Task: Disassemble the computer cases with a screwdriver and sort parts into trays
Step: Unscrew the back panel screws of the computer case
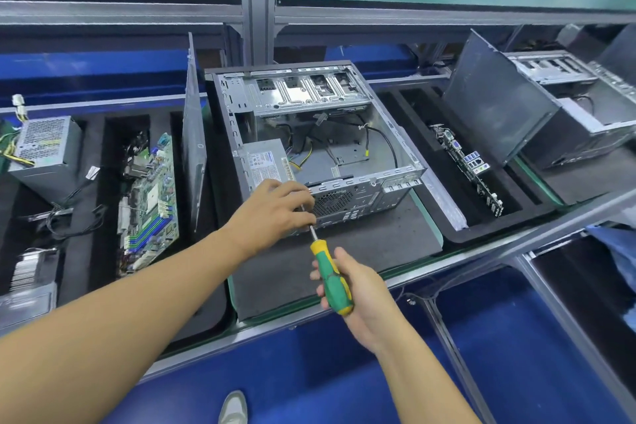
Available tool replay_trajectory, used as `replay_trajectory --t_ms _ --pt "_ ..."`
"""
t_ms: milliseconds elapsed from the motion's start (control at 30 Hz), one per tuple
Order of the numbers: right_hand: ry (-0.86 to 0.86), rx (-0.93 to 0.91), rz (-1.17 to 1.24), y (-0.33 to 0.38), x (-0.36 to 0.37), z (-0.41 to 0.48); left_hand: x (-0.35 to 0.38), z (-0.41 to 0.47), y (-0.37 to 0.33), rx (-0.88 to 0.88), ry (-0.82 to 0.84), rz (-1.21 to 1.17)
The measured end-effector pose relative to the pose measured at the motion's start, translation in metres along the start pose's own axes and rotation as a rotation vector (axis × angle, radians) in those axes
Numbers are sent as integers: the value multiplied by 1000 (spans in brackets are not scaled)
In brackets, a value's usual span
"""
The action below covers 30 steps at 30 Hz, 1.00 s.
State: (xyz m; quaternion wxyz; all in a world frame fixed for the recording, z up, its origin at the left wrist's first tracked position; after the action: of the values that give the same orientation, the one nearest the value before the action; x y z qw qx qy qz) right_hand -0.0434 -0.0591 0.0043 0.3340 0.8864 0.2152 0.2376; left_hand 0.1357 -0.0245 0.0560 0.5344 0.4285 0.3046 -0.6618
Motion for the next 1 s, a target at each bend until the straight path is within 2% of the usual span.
replay_trajectory --t_ms 67,167,233,300,367,467,567,633,867,933,1000 --pt "147 173 192 -7 -1 -7 -1 -2 0 -23 -34 -40" --pt "181 207 225 -13 -1 -12 5 -5 3 -99 -54 -98" --pt "100 89 147 -13 -1 -11 10 -5 12 -190 -20 -158" --pt "-39 -91 -28 -10 -1 -9 14 -6 27 -370 64 -205" --pt "-168 -203 -126 -5 0 -10 19 -11 42 -465 165 -118" --pt "-209 -200 -152 -3 7 -14 22 -16 43 -427 176 -62" --pt "-145 27 -30 -5 15 -16 20 -15 38 -499 137 -96" --pt "-98 101 29 -4 17 -16 20 -12 38 -529 114 -103" --pt "-159 -70 -143 2 18 -13 21 -13 36 -559 122 -85" --pt "-166 -41 -186 5 20 -12 20 -13 36 -567 131 -83" --pt "-129 67 -136 5 19 -11 20 -13 37 -575 133 -86"
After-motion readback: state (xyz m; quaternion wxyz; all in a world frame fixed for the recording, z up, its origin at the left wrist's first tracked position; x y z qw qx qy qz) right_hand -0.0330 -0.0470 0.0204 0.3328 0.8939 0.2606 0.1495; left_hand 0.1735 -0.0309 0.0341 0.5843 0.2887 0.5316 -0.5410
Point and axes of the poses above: each hand's wrist, its own z-axis towards the middle knuckle, its own x-axis out of the palm, y = z × x, the point moved 4 cm from there along z, towards the middle knuckle, and after that the axes turned 3 degrees about x, right-handed, at the moved point
